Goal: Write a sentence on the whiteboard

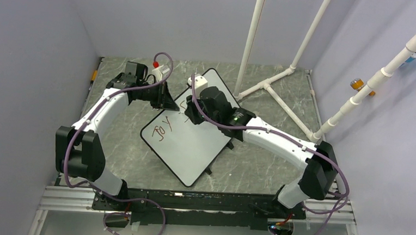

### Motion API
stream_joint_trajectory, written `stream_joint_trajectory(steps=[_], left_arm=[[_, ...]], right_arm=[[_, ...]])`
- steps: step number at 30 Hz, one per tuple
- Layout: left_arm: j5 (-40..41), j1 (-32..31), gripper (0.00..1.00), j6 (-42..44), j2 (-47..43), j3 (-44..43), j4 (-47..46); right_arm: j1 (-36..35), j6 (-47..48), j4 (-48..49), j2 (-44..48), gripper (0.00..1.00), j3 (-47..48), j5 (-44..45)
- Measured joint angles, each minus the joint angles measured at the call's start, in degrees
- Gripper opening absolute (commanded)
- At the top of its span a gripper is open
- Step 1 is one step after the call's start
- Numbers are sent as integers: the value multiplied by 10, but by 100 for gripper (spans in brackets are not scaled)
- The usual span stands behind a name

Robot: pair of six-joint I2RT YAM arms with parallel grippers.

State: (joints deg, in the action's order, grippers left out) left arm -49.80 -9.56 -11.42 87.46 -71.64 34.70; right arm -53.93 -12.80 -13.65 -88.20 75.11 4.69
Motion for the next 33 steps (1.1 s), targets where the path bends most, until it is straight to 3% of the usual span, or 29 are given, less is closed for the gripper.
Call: stream_joint_trajectory(steps=[11, 33], left_arm=[[0, -1, 0, -1, 0, 0, 0], [-1, -3, 0, -1, -4, 0, -1]], right_arm=[[52, 9, 0, -3, 0, 0, 14], [60, 10, 9, 13, 0, -3, 8]])
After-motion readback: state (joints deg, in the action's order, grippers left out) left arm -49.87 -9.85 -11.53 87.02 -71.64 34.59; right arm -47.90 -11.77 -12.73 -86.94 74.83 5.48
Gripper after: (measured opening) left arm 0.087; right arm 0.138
